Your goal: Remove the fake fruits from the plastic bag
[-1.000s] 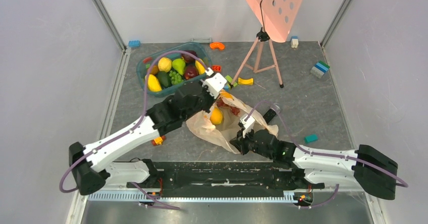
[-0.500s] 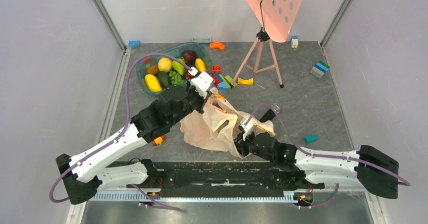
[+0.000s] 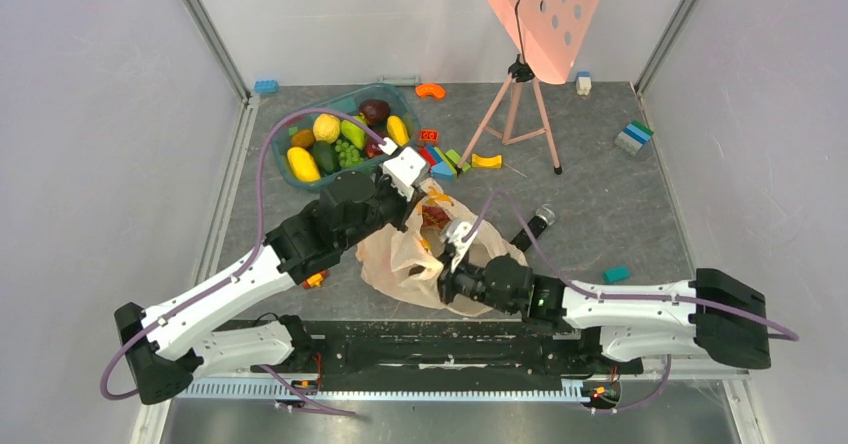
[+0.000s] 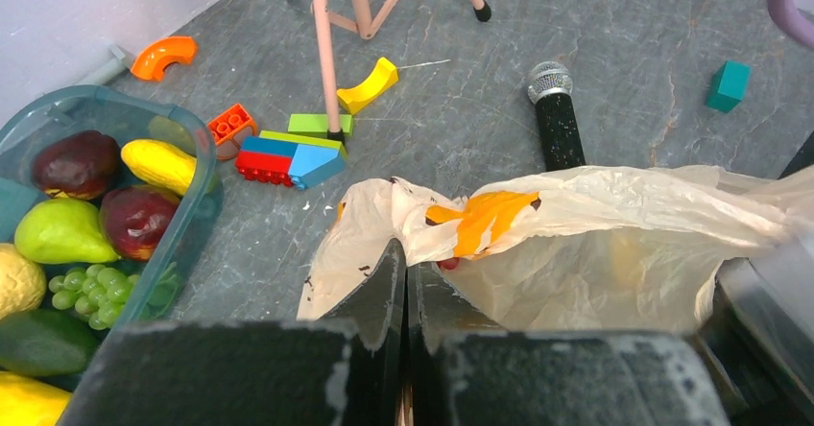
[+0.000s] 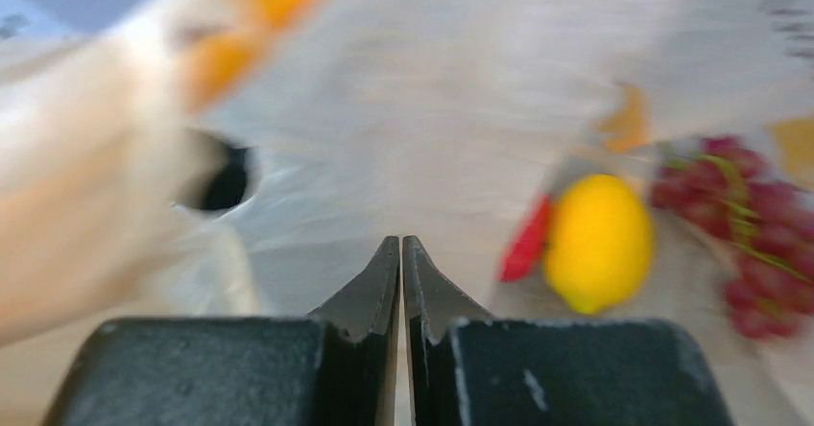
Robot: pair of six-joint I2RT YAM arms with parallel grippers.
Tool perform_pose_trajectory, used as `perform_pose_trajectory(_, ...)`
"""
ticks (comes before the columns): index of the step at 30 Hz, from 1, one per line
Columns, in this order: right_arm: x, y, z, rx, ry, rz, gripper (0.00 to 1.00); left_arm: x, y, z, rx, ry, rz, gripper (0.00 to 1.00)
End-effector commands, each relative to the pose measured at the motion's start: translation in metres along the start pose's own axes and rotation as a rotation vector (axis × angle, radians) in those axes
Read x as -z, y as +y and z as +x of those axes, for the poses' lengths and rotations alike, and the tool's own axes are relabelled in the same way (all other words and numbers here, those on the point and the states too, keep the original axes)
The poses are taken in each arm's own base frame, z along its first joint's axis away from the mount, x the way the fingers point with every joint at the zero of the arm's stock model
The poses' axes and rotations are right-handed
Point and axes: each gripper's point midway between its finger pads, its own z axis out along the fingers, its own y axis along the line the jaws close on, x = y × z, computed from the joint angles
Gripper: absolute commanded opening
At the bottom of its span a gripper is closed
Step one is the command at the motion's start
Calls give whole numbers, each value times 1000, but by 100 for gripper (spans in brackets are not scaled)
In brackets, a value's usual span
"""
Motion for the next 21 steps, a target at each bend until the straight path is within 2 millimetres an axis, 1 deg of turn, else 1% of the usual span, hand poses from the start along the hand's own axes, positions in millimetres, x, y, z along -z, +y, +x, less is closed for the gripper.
perform_pose_trajectory(1, -3, 74, -25, 4, -81, -209, 5, -7, -2, 0, 50, -14, -8, 2)
perform_pose_trajectory(2, -4, 86, -20, 10, -72, -227, 5, -8, -2, 2, 66, -14, -13, 2)
perform_pose_trajectory(4, -9, 103, -9, 31, -44, -237, 5, -9, -2, 4, 74, -14, -14, 2)
perform_pose_trajectory(7, -20, 117, 15, 61, 16, -217, 5, -10, -3, 5, 86, -15, -16, 2)
perform_pose_trajectory(10, -29, 136, 27, 116, 46, -214, 4, -9, -2, 8, 88, -14, -20, 2)
perform_pose_trajectory(13, -34, 152, 33, 151, 68, -232, 5, -6, 0, 9, 87, -25, -25, 2)
perform_pose_trajectory(15, -34, 151, 31, 153, 64, -221, 6, -4, 1, 9, 90, -36, -26, 2)
perform_pose_trajectory(18, -27, 131, 22, 166, 39, -137, 6, 1, 1, 9, 91, -47, -25, 2)
perform_pose_trajectory(21, -18, 103, 12, 185, 24, -38, 6, 7, 0, 11, 92, -53, -10, 2)
